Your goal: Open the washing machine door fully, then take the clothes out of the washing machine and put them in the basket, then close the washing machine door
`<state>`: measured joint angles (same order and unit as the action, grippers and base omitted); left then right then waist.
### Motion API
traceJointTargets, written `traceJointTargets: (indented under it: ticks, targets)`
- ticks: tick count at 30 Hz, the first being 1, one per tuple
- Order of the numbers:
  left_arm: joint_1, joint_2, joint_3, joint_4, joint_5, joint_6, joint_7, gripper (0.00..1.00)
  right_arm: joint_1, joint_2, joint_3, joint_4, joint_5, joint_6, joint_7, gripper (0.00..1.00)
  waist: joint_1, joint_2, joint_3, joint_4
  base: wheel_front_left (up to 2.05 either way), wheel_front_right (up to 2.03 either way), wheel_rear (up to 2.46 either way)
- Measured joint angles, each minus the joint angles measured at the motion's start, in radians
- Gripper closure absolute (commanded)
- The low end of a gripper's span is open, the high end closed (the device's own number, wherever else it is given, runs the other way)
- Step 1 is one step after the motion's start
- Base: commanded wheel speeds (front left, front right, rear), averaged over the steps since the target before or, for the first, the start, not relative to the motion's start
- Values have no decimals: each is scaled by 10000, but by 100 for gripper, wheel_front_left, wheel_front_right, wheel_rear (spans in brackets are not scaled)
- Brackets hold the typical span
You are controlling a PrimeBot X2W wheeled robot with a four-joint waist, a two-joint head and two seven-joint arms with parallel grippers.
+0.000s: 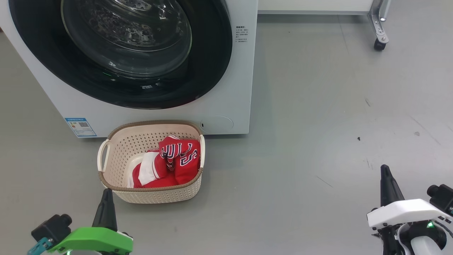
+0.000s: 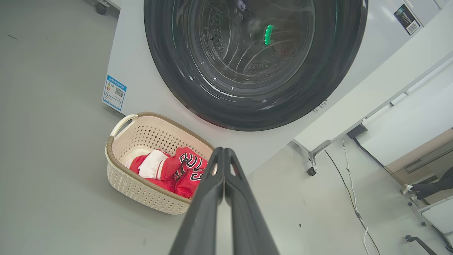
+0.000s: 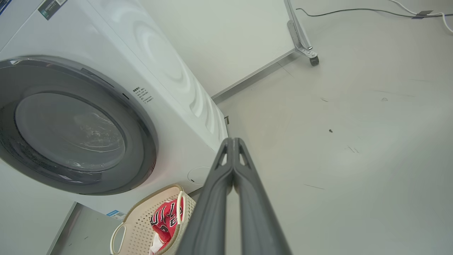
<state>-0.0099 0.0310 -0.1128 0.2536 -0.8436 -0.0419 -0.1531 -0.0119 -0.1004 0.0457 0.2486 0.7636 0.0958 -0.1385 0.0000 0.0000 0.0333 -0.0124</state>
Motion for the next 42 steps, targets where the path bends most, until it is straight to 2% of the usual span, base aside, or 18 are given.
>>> traceJointTargets:
  ticks: [42]
  targets:
    - [-175,113,932,146,-4612,-483,1432,100,-259,364,-1070,171,4966,163,1461,100,0,0,-185,73,0,0,0]
